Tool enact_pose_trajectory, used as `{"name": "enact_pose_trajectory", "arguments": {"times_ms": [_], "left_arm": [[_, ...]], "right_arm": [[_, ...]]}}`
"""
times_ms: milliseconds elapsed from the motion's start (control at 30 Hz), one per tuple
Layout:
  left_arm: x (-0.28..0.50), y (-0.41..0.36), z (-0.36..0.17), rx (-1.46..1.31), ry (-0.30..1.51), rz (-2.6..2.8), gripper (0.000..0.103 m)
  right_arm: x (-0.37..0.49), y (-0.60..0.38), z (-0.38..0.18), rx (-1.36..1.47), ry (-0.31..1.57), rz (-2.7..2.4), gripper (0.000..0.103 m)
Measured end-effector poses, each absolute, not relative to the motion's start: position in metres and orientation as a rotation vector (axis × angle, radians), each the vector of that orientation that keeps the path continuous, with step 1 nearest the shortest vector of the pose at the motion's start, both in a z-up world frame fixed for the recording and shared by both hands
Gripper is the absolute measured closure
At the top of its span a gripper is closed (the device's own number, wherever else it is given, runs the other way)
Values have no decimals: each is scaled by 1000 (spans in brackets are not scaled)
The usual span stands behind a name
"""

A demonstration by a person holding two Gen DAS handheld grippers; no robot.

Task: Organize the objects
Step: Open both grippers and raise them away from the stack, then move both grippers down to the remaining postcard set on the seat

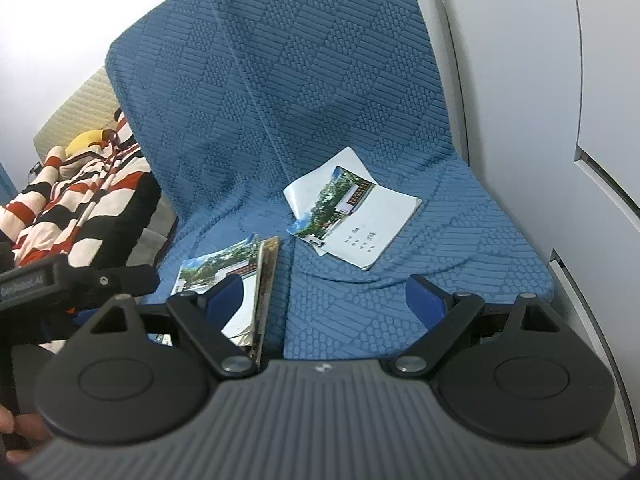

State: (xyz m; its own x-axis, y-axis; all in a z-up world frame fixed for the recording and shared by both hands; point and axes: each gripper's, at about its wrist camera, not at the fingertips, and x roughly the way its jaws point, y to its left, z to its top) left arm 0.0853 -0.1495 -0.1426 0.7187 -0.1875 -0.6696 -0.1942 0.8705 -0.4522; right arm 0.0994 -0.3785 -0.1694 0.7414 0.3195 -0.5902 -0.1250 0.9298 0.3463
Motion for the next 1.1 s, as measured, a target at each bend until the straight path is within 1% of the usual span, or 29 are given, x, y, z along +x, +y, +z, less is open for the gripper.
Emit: {"name": "enact_pose_trajectory", "arguments": {"times_ms": [300, 633, 833, 1000, 1100], "left_arm": [[117, -165, -157, -546, 777, 8, 1], [163, -179, -183, -562, 862, -5, 1], [196, -185, -199, -554, 898, 17, 1], [221, -194, -216, -528, 894, 43, 3], [239, -198, -231, -535, 927, 40, 6]], "right_arm": [[123, -397, -186, 309, 723, 220, 13], [157, -415, -199, 326, 744, 193, 13], [185, -426, -216, 368, 776, 168, 13], [210, -432, -232, 388, 797, 147, 13], [226, -438, -244, 403, 807, 134, 13]]}}
